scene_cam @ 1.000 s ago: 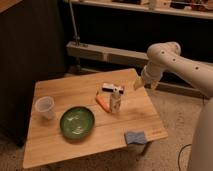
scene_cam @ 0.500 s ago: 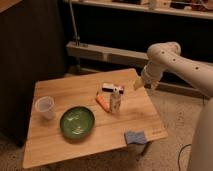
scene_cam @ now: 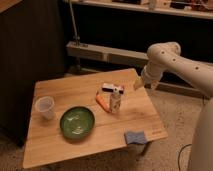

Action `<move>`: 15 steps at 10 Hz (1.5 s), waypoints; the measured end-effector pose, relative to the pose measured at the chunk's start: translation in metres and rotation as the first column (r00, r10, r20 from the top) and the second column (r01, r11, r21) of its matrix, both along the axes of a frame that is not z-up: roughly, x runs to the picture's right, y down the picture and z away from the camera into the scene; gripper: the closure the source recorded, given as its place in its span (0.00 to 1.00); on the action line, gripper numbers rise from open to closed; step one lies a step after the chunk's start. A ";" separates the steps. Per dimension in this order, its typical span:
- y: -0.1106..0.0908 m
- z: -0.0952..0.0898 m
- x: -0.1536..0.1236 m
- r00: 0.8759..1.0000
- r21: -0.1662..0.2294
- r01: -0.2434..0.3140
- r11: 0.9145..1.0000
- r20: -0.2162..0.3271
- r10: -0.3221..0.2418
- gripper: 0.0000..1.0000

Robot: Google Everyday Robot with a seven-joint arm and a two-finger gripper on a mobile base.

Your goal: Place the pepper on the white sponge

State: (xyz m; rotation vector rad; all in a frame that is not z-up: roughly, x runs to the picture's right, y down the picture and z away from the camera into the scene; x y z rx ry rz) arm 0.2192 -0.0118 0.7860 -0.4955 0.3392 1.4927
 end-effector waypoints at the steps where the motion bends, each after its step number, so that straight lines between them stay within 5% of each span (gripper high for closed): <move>1: 0.000 0.000 0.000 1.000 0.000 0.000 1.000 0.000 0.000 0.38; 7: 0.000 -0.002 -0.001 1.000 0.007 0.017 1.000 -0.002 -0.017 0.38; 10: -0.019 -0.033 -0.040 0.990 0.099 0.138 0.986 -0.006 -0.138 0.38; 11: -0.033 -0.050 -0.064 0.982 0.132 0.188 0.973 -0.007 -0.189 0.38; 13: -0.062 -0.087 -0.126 0.952 0.192 0.298 0.935 0.006 -0.305 0.38; 15: -0.075 -0.115 -0.181 0.907 0.242 0.398 0.885 0.038 -0.419 0.38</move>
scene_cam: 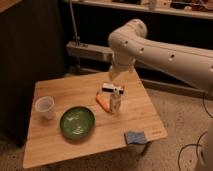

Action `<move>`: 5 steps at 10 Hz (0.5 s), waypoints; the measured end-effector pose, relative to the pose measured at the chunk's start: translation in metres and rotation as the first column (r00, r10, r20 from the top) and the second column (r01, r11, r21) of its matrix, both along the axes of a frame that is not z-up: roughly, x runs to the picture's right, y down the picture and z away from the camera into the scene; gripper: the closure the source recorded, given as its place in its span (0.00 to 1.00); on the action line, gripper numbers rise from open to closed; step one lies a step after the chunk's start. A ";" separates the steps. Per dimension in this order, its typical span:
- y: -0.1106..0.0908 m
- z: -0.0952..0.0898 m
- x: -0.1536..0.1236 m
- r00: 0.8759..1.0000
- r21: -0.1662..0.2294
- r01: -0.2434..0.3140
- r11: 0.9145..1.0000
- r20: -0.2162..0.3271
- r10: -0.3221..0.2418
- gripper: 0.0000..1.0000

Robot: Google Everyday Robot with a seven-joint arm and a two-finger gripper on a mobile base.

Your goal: Place the pepper on the white sponge

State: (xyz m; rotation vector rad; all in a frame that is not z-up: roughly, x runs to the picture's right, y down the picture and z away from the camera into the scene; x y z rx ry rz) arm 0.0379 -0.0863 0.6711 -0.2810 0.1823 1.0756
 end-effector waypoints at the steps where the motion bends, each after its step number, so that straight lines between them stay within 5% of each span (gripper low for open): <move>1: 0.001 -0.009 -0.024 0.998 0.013 0.055 0.998 0.021 -0.055 0.38; 5: 0.011 -0.019 -0.093 0.972 0.047 0.222 0.974 0.064 -0.224 0.38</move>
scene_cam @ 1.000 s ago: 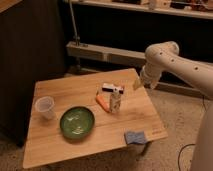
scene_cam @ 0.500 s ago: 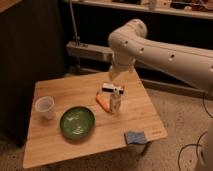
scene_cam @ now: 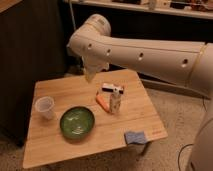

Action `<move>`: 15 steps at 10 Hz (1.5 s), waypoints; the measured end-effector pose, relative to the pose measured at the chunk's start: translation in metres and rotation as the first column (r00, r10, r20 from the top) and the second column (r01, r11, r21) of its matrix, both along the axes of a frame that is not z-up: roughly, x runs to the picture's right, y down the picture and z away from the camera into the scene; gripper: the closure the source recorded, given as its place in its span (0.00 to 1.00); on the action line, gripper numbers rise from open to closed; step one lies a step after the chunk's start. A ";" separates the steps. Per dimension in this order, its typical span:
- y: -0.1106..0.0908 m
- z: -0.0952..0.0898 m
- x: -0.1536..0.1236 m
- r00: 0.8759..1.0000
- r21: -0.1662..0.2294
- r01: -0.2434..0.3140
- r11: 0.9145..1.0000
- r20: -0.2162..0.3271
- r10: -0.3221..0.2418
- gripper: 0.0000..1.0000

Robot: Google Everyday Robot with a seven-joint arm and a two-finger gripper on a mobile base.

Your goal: Place the pepper on the white sponge

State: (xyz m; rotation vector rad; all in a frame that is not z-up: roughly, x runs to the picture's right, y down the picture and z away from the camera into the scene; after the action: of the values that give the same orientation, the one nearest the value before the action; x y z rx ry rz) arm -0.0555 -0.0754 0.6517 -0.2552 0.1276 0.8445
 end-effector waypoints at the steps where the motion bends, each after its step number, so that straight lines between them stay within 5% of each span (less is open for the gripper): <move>1: -0.001 0.005 -0.003 1.000 -0.003 0.002 1.000 0.001 -0.002 0.38; 7: -0.052 0.078 -0.001 0.996 -0.160 -0.059 0.985 0.063 0.070 0.38; 13: -0.032 0.159 0.028 0.996 -0.221 -0.086 0.972 0.011 0.090 0.38; 15: -0.029 0.180 0.044 0.993 -0.253 -0.091 0.963 0.053 0.108 0.38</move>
State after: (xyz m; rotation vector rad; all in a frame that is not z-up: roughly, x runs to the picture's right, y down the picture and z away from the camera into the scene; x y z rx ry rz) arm -0.0118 -0.1046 0.8322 -0.5306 0.1603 0.9190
